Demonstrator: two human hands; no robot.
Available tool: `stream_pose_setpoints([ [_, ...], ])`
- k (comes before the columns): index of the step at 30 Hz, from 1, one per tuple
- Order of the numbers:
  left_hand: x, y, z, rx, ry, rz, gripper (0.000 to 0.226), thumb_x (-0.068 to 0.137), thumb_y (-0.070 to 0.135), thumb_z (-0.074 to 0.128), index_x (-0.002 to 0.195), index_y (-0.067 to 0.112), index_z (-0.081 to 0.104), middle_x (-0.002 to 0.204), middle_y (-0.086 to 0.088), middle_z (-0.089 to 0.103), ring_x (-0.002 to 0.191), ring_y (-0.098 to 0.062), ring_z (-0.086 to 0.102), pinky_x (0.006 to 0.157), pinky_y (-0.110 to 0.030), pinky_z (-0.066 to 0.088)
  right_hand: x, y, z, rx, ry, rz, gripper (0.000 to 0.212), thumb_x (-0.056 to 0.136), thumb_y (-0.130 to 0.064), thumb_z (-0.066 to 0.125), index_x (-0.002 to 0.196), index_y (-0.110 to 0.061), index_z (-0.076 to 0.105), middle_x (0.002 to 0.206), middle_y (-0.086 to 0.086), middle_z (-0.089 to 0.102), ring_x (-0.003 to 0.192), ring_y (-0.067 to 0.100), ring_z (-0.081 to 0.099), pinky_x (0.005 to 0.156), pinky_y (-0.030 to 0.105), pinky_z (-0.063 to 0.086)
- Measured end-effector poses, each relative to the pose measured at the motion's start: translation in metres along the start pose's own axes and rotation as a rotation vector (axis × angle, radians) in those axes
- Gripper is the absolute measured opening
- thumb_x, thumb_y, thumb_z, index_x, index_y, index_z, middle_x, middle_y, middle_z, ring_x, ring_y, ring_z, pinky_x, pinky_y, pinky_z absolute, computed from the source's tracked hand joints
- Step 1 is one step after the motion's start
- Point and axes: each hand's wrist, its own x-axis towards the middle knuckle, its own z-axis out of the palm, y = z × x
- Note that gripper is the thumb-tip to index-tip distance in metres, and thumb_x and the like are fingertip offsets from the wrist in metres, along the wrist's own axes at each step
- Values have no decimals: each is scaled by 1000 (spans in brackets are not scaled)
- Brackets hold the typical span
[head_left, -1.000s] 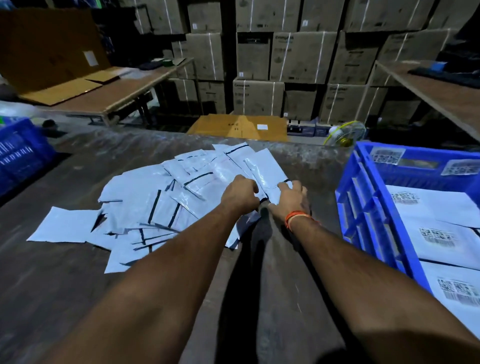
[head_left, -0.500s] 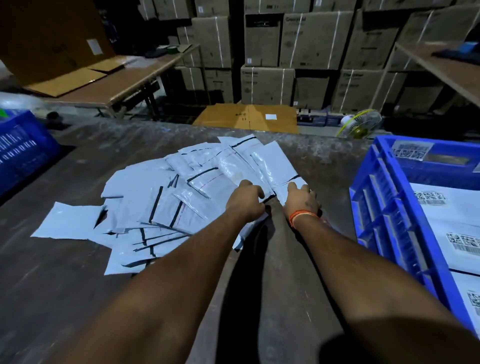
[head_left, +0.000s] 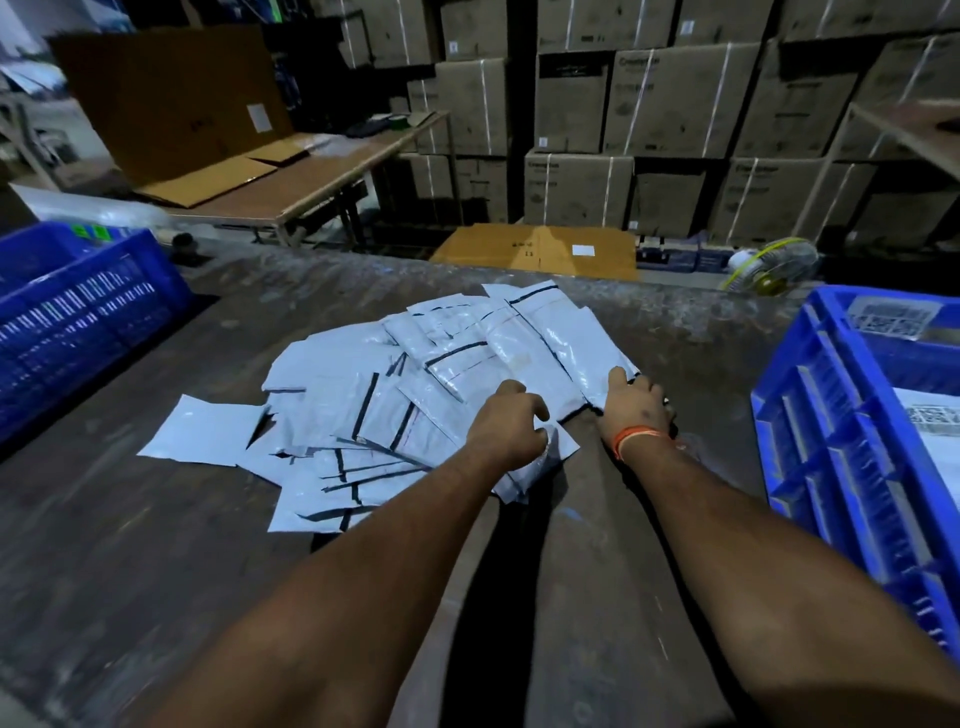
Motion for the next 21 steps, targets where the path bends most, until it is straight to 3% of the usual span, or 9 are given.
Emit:
stream_pose_setpoints([
  [16,-54,14,-32,-29,19,77,37,83,24,69,120,19,71,135,-10,48,120,-25,56,102,-31,46,-119,1,-15,-108,-122,48,54,83,-10,61,131,-20,40,133,15,36,126,40,36,95,52,46],
  [19,-71,15,-32,-37,-16,89,41,79,26,73,119,18,71,131,-11,50,121,-25,55,102,-35,48,-145,3,-16,-125,-142,46,58,83,-20,67,133,-21,40,132,14,37,125,39,37,92,51,47],
  [21,-84,14,-31,-35,-29,99,41,80,29,73,119,18,71,133,-12,49,121,-27,55,103,-38,48,-162,3,-20,-129,-174,49,59,83,-16,64,136,-20,38,135,14,36,126,39,37,94,52,47],
])
